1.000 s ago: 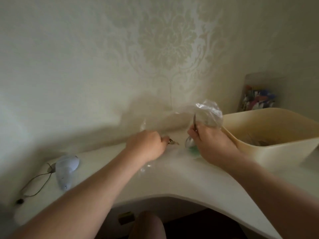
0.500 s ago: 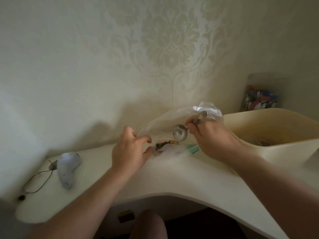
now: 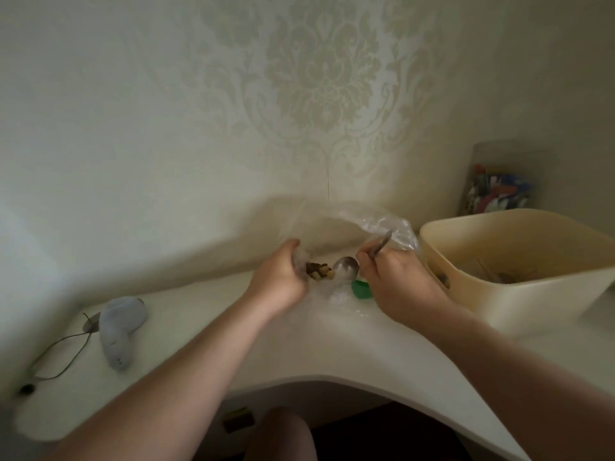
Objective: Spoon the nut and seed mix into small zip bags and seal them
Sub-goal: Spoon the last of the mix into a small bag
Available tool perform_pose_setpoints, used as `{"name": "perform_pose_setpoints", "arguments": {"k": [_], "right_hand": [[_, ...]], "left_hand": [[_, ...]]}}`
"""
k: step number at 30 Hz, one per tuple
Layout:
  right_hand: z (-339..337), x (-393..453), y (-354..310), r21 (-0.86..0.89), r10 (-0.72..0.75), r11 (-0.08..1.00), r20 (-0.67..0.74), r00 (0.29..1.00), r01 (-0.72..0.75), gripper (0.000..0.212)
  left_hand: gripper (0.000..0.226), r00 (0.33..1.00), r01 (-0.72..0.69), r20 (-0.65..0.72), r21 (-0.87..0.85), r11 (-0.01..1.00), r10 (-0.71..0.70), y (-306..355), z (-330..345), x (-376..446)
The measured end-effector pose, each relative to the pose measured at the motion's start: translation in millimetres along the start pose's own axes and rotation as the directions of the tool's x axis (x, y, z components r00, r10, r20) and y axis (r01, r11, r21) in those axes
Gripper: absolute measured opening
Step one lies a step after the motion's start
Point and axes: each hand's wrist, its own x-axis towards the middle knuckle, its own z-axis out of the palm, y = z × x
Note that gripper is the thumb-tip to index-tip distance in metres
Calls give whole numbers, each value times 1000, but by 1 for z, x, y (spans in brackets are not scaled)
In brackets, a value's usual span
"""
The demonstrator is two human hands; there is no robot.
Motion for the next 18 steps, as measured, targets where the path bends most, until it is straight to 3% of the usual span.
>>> {"name": "perform_pose_setpoints", "arguments": {"k": [4,11,14,18], "right_hand": [[3,-1,3,174,158,973,-13,987,-154,40],[21,-9,14,364,268,901,-38,963,-237,44],[25,-10,17,482,284,844,-29,958,-235,34],[24,-14,22,485,254,847,-7,967,-219,11]], "left_hand": [[85,998,-60,18,-59,996,61,30,-11,4],[91,978,-123,168,-28,992,126,37,-28,-1],[80,985,-103,145,56,993,94,28,-32,-4],[60,997,-79,11,312,947,79,24,-50,-15]]}}
